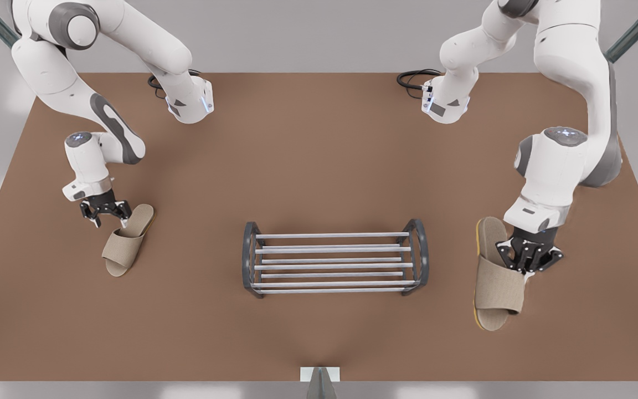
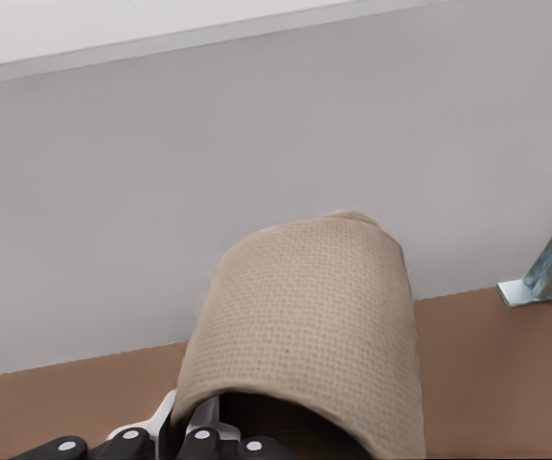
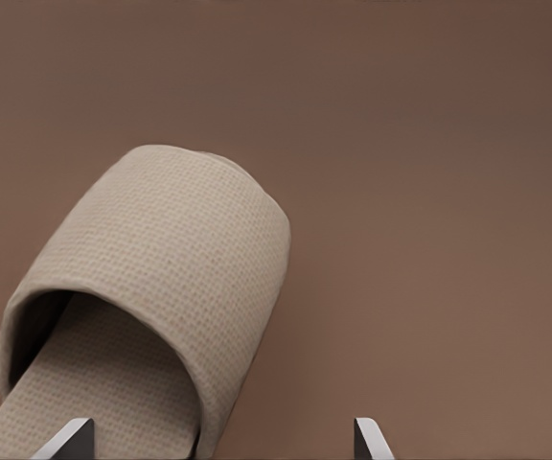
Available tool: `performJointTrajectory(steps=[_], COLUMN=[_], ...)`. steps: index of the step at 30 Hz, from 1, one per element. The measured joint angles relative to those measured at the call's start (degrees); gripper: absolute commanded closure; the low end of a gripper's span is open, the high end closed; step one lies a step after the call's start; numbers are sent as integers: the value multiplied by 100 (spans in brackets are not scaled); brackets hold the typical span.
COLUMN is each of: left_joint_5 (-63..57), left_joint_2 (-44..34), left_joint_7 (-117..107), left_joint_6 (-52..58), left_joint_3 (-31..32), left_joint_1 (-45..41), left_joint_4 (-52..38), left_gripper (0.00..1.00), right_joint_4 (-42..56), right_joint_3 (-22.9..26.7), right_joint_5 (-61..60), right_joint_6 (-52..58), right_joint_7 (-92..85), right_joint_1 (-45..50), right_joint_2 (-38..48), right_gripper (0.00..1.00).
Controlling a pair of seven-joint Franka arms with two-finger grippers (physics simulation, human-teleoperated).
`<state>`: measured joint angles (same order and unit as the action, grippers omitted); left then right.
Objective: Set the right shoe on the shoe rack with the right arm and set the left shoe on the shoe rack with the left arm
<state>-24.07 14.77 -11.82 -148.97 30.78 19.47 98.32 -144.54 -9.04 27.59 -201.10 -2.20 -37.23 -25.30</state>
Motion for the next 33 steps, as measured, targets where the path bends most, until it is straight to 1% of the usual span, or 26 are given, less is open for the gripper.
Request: performJointTrajectory(steps=[4,6,9,14,16,19,26,33], left_joint_5=[-703,-1074,-1616,-2454,-2834,-3185,-3570,-3953], left_joint_2=[98,350,705,1374,1533,1600,1779,1923], left_joint_7=[-670,-1078,-1712,-2656,-3002,-3470,-4416,-5158], left_joint_6=[1296,1882,2555,3181,3331,3491,3773,3868], left_joint_3=[54,38,-8,-50,-55,-54,-54,-55], left_joint_1=[-1470,-2126,-2682,-3046,-3117,-3148,-3407,-3418], left_joint_4=[-486,-783,-999,-1465,-1505,-1478,-1419,-1242], left_gripper=[79,79,79,79,79,79,79,79], right_joint_4=[224,300,332,460,535,629,672,650], right_joint_3=[-7,-6,-8,-4,-1,8,3,-5], right_joint_5=[-11,-13,-15,-39,-42,-47,-44,85], right_joint_6=[4,6,6,4,5,5,6,6], right_joint_7=[135,190,264,369,404,446,522,549], right_joint_1=[143,151,151,124,112,80,38,-154], right_joint_2=[-113,-195,-312,-528,-546,-554,-525,-278], right_gripper=[0,0,0,0,0,0,0,0])
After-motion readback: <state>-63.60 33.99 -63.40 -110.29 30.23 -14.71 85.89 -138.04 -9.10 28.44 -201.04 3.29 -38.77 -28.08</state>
